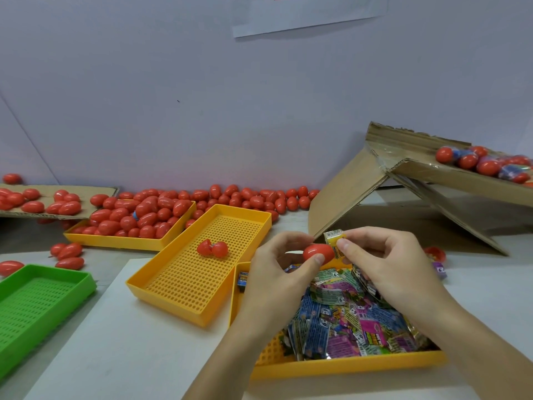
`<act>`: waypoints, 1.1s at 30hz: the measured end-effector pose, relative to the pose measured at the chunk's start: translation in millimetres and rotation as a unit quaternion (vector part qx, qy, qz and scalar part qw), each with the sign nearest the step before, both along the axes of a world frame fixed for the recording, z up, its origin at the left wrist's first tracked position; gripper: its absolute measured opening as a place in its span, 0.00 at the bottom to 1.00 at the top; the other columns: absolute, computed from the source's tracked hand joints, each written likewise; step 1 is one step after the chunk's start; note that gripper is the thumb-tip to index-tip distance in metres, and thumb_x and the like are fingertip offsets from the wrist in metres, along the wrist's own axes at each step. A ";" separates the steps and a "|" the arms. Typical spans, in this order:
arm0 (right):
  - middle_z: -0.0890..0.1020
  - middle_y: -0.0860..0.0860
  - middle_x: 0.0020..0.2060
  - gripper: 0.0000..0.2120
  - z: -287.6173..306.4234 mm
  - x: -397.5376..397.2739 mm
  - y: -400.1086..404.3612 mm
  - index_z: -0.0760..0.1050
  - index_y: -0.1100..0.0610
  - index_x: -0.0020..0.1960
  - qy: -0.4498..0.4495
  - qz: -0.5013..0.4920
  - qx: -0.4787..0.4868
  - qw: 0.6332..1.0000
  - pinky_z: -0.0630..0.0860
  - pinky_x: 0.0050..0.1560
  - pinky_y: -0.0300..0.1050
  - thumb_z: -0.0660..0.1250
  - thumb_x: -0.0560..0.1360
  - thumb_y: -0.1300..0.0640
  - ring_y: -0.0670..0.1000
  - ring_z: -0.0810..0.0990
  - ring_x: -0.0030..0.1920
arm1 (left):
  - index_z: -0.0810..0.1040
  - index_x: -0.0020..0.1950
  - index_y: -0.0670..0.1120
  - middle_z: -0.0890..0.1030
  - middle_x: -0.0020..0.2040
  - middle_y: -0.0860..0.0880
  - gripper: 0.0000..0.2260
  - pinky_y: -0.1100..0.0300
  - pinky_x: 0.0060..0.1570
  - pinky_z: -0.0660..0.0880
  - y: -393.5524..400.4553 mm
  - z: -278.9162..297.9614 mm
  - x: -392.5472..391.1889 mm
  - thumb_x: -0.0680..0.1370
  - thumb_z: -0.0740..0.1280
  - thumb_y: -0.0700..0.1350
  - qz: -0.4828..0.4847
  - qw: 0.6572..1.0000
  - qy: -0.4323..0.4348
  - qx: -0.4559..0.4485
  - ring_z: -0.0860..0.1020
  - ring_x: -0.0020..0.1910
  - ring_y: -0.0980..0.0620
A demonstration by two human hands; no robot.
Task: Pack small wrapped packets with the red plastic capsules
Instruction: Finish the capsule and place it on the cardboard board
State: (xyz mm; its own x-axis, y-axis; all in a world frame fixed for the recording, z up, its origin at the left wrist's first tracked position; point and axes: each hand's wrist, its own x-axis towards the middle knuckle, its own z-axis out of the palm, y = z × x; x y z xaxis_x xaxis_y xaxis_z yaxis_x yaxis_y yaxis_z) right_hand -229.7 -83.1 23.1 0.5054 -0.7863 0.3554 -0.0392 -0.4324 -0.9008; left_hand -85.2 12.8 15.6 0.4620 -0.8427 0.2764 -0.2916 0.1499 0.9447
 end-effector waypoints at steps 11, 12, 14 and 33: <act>0.86 0.45 0.43 0.07 -4.3 4.9 5.1 0.82 0.49 0.50 -0.040 0.005 0.016 0.999 0.80 0.44 0.35 0.73 0.74 0.59 0.43 0.85 0.46 | 0.81 0.50 0.52 0.84 0.48 0.54 0.08 0.64 0.45 0.79 0.0 0.8 1.5 0.74 0.75 0.43 -0.012 0.999 0.028 -0.027 0.83 0.50 0.55; 0.86 0.46 0.43 0.07 -5.1 5.8 5.5 0.82 0.50 0.50 -0.049 0.004 0.022 0.999 0.80 0.43 0.36 0.73 0.74 0.59 0.45 0.85 0.46 | 0.81 0.50 0.52 0.84 0.48 0.53 0.08 0.64 0.44 0.79 0.1 0.7 1.8 0.74 0.75 0.43 -0.013 0.999 0.031 -0.030 0.83 0.49 0.55; 0.84 0.50 0.44 0.09 -5.9 7.4 6.2 0.80 0.51 0.51 -0.066 0.000 0.039 0.997 0.81 0.42 0.36 0.74 0.72 0.60 0.46 0.85 0.45 | 0.81 0.51 0.51 0.84 0.48 0.54 0.08 0.66 0.42 0.78 0.6 0.7 2.0 0.74 0.75 0.42 -0.016 0.999 0.032 -0.033 0.83 0.49 0.56; 0.86 0.46 0.49 0.17 -7.7 1.1 -2.3 0.83 0.46 0.55 -0.041 0.061 0.086 0.994 0.80 0.42 0.37 0.73 0.67 0.47 0.44 0.84 0.51 | 0.79 0.51 0.49 0.83 0.49 0.55 0.11 0.67 0.47 0.78 1.8 2.9 -0.6 0.73 0.76 0.40 -0.029 0.999 0.011 -0.032 0.83 0.51 0.56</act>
State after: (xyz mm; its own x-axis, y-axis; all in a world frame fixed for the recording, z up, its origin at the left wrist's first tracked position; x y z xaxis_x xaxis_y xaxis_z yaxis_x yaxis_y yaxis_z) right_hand -228.6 -85.4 15.4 0.5756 -0.7733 0.2657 0.0807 -0.2696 -0.9596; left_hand -85.8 14.6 18.5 0.4201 -0.8492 0.3200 -0.2597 0.2254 0.9390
